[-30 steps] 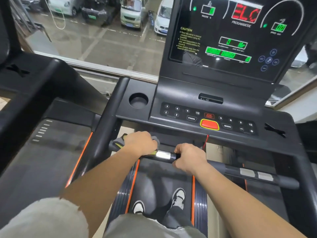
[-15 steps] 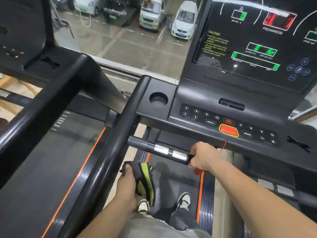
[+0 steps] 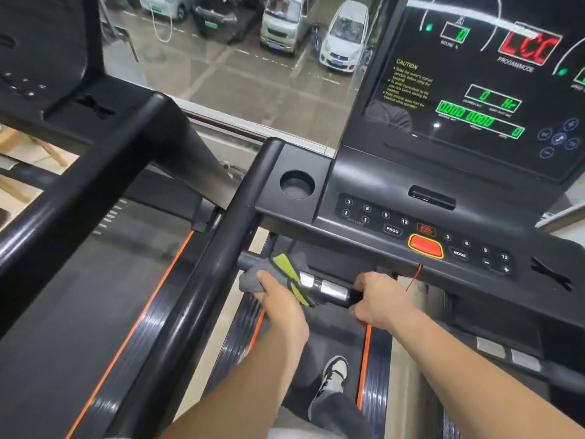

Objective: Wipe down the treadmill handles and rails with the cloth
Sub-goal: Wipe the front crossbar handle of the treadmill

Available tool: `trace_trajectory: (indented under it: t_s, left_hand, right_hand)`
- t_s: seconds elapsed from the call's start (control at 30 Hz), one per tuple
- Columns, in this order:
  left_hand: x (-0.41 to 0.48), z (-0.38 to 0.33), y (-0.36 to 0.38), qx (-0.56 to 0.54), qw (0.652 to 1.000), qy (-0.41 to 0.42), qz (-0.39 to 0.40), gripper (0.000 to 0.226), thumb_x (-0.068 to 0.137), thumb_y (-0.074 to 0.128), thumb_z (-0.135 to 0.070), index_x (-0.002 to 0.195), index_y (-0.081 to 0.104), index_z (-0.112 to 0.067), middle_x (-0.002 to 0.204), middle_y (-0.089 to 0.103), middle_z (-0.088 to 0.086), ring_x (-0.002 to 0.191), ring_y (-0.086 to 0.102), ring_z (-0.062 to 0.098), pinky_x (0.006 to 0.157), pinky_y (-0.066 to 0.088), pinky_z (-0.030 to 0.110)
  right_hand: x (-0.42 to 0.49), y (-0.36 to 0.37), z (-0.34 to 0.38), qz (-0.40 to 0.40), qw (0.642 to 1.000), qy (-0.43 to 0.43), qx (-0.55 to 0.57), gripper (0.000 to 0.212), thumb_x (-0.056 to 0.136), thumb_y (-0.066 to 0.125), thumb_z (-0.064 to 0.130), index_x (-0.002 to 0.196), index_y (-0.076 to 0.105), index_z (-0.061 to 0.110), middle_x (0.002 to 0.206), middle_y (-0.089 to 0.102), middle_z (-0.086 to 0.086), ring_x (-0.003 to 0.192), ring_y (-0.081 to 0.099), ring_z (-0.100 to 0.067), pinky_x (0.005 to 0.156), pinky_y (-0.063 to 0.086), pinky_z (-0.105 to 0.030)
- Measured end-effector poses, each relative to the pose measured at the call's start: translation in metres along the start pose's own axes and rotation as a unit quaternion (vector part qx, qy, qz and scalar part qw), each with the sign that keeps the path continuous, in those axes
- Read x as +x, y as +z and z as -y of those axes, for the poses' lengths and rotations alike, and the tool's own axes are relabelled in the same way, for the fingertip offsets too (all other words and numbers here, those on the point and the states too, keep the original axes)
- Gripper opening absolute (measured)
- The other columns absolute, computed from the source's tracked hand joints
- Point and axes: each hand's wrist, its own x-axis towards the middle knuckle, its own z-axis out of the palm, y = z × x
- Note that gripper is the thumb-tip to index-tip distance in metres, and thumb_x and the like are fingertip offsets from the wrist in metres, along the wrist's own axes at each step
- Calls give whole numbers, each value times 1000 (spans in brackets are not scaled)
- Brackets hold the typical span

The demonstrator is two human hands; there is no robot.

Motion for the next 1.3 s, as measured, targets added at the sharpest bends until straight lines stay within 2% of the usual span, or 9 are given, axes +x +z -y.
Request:
trace_trajectory:
  t_s: [0.13, 0.4, 0.63, 0.7, 0.83, 0.9, 1.07, 1.2, 1.3]
  left_hand:
    - [16, -17, -11, -118, 974, -130, 142, 53, 106, 32, -41, 130, 69, -12, 127, 71, 17, 118, 67, 41, 107, 46, 62]
    - [2, -30, -30, -11, 978, -179, 106, 40, 102, 38, -21, 126, 69, -14, 133, 68, 13, 125, 61, 39, 108, 43, 63]
    - [-55, -113, -18, 90, 969, 90, 212, 35, 104, 47, -29, 94, 78, -17, 97, 77, 10, 87, 75, 23, 70, 61, 32]
    - [-56, -134, -5, 216, 904, 314, 194, 26, 102, 51, -37, 107, 71, -20, 106, 75, 4, 100, 71, 20, 87, 57, 36]
    - [-7, -113, -13, 576, 497, 628, 166, 31, 95, 51, -45, 87, 58, -16, 81, 61, 4, 79, 59, 32, 71, 47, 42]
    - [21, -80, -26, 629, 365, 659, 193, 28, 90, 61, -41, 88, 64, -13, 82, 59, 6, 77, 59, 36, 72, 46, 44]
    - [25, -63, 8, 792, 257, 536, 136, 35, 97, 43, -47, 98, 66, -21, 96, 66, 5, 93, 64, 34, 80, 39, 40]
    - [22, -73, 58, 872, 319, 321, 184, 51, 94, 34, -50, 117, 69, -22, 123, 68, 2, 115, 62, 29, 91, 44, 36]
    - [23, -59, 48, 858, 311, 376, 161, 45, 94, 35, -47, 110, 69, -22, 116, 70, 3, 108, 64, 29, 90, 46, 35]
  right_hand:
    - [0, -3, 3, 0, 1000, -8, -13, 17, 75, 69, 25, 91, 61, 23, 87, 64, 2, 90, 67, -26, 71, 53, -29]
    - [-1, -11, 5, 30, 999, 8, -11, 17, 67, 66, 16, 83, 59, 20, 70, 60, 4, 71, 65, -24, 58, 47, -24]
    - [5, -14, 4, 44, 999, 12, 2, 13, 65, 66, 15, 77, 62, 16, 62, 67, 3, 60, 67, -18, 52, 46, -22]
    - [5, -14, 4, 42, 999, 13, 5, 12, 67, 67, 17, 76, 60, 17, 63, 66, 4, 61, 67, -19, 52, 47, -22]
    - [4, -12, 4, 37, 999, 16, 11, 14, 68, 66, 18, 79, 58, 19, 68, 62, 5, 70, 66, -23, 60, 50, -26]
    - [2, -9, 2, 20, 1000, 14, 14, 19, 68, 65, 21, 87, 62, 23, 72, 60, 6, 78, 67, -25, 65, 50, -27]
    - [-4, -2, -5, -23, 999, 3, 31, 24, 73, 68, 32, 97, 66, 34, 88, 67, 10, 92, 68, -23, 74, 50, -27]
    - [-7, -1, -7, -10, 999, 14, 48, 21, 75, 70, 35, 94, 63, 36, 79, 64, 12, 89, 68, -20, 72, 47, -25]
    - [-11, 5, -11, -31, 998, 11, 50, 32, 80, 70, 41, 112, 67, 38, 103, 68, 14, 107, 66, -18, 81, 48, -26]
